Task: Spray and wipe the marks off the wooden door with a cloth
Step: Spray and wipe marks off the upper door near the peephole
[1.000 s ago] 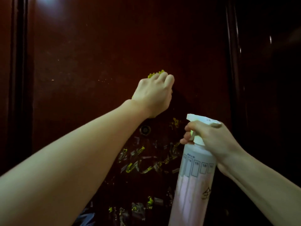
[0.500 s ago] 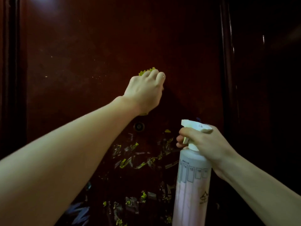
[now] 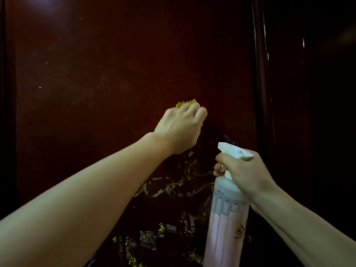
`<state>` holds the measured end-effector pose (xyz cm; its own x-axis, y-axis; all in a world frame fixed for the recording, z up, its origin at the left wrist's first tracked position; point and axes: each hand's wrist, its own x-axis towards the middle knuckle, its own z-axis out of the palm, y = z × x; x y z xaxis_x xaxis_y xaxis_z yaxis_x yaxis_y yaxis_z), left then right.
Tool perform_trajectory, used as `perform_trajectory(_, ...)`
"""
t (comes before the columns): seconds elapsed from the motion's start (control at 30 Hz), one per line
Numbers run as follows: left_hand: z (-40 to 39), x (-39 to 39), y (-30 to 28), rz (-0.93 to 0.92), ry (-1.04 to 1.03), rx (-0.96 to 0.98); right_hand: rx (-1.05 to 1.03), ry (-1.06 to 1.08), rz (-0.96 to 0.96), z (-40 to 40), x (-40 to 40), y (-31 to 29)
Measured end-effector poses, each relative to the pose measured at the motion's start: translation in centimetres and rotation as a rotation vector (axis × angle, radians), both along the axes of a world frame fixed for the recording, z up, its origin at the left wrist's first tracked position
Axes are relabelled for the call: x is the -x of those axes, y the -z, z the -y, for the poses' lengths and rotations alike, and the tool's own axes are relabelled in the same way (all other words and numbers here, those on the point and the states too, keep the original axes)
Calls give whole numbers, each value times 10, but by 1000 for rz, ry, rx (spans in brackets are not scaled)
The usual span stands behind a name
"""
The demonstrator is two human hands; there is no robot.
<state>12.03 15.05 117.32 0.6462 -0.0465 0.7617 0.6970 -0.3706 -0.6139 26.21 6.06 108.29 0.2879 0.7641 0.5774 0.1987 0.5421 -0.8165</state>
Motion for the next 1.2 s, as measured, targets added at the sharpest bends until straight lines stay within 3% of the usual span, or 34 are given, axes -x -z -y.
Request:
perform_trajectory(0.13, -1, -21, -12, 134, -18, -5, 39, 105, -11, -2, -14, 2)
perform_trajectory(0.27, -2, -33, 24, -5, -4, 13, 33, -17, -188, 1, -30, 4)
perform_trajectory(0.5, -2, -25, 30, -128, -3, 11, 9, 118, 1, 2, -37, 12)
perform_trajectory(0.73, -2, -2, -31, 105, -48, -51, -33, -23, -65, 2, -45, 9)
perform_trajectory(0.9, -4, -9, -25, 180, -46, -52, 7, 78, -10, -1, -47, 13)
perform_trajectory(1.03, -3, -5, -27, 168, -19, -50, -26, -51, -109, 1, -50, 7)
perform_trajectory(1.2, -3, 9, -18, 194, -16, -70, 4, -47, -46, -2, -51, 6)
